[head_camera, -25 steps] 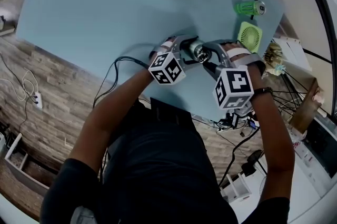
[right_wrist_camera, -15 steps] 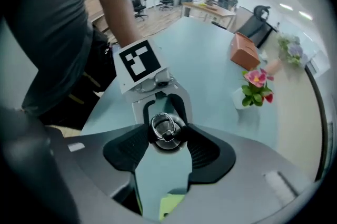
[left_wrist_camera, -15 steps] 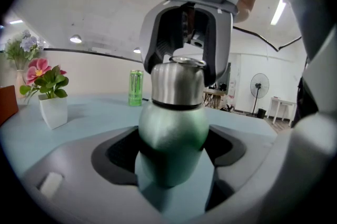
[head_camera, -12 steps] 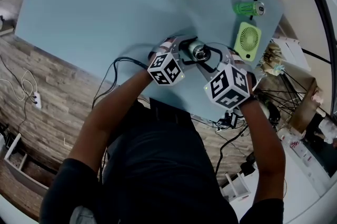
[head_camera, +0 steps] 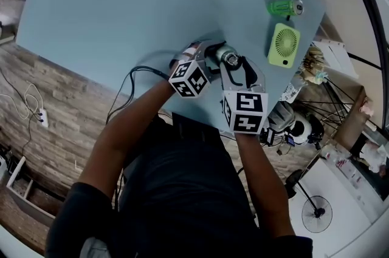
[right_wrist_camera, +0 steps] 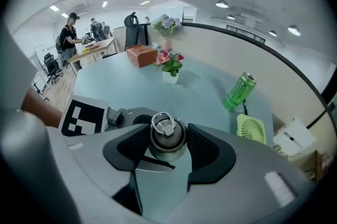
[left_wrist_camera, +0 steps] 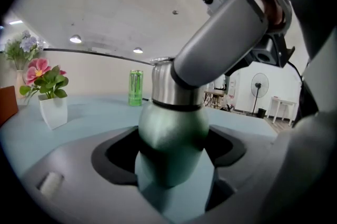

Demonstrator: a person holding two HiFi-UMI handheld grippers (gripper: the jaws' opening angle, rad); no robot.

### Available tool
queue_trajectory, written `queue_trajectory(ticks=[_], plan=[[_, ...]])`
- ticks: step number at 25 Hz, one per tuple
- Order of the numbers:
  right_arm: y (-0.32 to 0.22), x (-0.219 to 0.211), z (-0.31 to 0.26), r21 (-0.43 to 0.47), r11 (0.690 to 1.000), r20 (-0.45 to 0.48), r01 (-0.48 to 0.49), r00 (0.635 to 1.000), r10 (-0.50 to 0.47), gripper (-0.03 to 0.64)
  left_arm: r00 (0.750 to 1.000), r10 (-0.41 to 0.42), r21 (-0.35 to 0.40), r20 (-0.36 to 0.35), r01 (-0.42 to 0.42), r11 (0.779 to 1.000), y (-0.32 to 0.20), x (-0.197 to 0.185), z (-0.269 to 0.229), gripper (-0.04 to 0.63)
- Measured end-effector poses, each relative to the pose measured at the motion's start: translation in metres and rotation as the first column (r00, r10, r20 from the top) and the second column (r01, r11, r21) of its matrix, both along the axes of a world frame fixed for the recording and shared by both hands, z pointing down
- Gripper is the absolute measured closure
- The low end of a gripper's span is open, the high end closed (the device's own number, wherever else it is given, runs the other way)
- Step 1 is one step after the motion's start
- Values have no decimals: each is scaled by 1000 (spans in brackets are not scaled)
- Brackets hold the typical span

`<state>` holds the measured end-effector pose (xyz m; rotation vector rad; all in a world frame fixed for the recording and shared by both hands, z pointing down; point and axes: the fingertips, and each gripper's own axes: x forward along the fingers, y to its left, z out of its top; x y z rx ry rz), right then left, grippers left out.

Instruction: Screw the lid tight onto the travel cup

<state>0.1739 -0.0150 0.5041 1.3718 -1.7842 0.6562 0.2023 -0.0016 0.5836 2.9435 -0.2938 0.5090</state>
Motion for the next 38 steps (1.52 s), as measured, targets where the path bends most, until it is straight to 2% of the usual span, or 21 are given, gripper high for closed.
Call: queue_trajectory(ticks=[5, 8, 10, 12, 13, 14, 15, 17, 18, 19, 20, 22, 24, 25, 27, 29, 30, 32, 34, 38], plan=[[0, 0, 0, 4, 999, -2, 37, 999, -37, 388, 1000, 0, 0, 2, 0, 1000, 0, 0, 0, 170], [2, -2, 1, -30, 992, 7, 125, 992, -125, 388, 1000, 0, -3, 1, 0, 1000, 0, 0, 0, 170], [5, -5, -1, -70, 966, 20, 250, 968, -249, 387, 1000, 0, -3, 1, 0, 1000, 0, 0, 0, 170], [5, -9, -12, -80, 908, 14, 412, 911, -412, 385, 1000, 1, -2, 0, -1, 1000, 0, 1, 0, 170], [7, -12, -16, -90, 856, -3, 508, 860, -511, 385, 1000, 1, -2, 0, -1, 1000, 0, 1, 0, 170], [11, -14, -19, -113, 783, -27, 611, 786, -617, 385, 1000, 1, -1, 0, -1, 1000, 0, 1, 0, 170], [15, -16, -20, -151, 689, -55, 709, 689, -722, 385, 1000, 1, -1, 0, -1, 1000, 0, 1, 0, 170], [22, -17, -16, -251, 478, -113, 842, 465, -878, 385, 1000, 1, -1, 2, -1, 1000, 0, 0, 1, 170], [22, -14, -12, -302, 388, -138, 871, 363, -921, 385, 1000, 0, -1, 2, 0, 1000, 0, 0, 1, 170], [22, -11, -8, -349, 315, -154, 883, 277, -948, 385, 1000, 0, -1, 2, 0, 1000, 0, 1, 1, 170], [20, -9, -3, -385, 256, -158, 887, 210, -965, 385, 1000, 0, -2, 2, 0, 1000, 0, 1, 0, 170], [20, -8, 3, -417, 167, -134, 893, 122, -983, 383, 1000, 0, -2, 1, 0, 1000, 0, 1, 0, 170], [22, -11, 6, -418, 113, -102, 901, 77, -992, 385, 1000, 0, -2, 1, 0, 1000, 0, 1, 1, 170], [22, -11, 7, -419, 103, -87, 902, 73, -994, 387, 1000, 1, -2, 1, -1, 1000, 0, 1, 1, 170], [22, -11, 9, -424, 119, -68, 898, 99, -993, 391, 1000, 1, -2, 0, -1, 1000, 0, 1, 1, 170], [21, -12, 9, -427, 170, -66, 888, 157, -985, 391, 1000, 1, -2, -1, -1, 1000, 0, 1, 1, 170], [21, -12, 9, -422, 210, -67, 882, 200, -977, 392, 1000, 1, -2, 0, -1, 1000, 0, 1, 1, 170], [20, -12, 8, -395, 313, -63, 864, 314, -947, 393, 1000, 1, -1, 2, -1, 1000, 1, 0, 1, 170], [19, -11, 8, -359, 429, -53, 828, 441, -896, 393, 1000, 2, -1, 2, -2, 1000, 1, 1, 1, 170], [11, -14, 9, -291, 670, -75, 683, 681, -728, 391, 1000, 1, -2, 0, -1, 1000, 0, 0, 0, 170]])
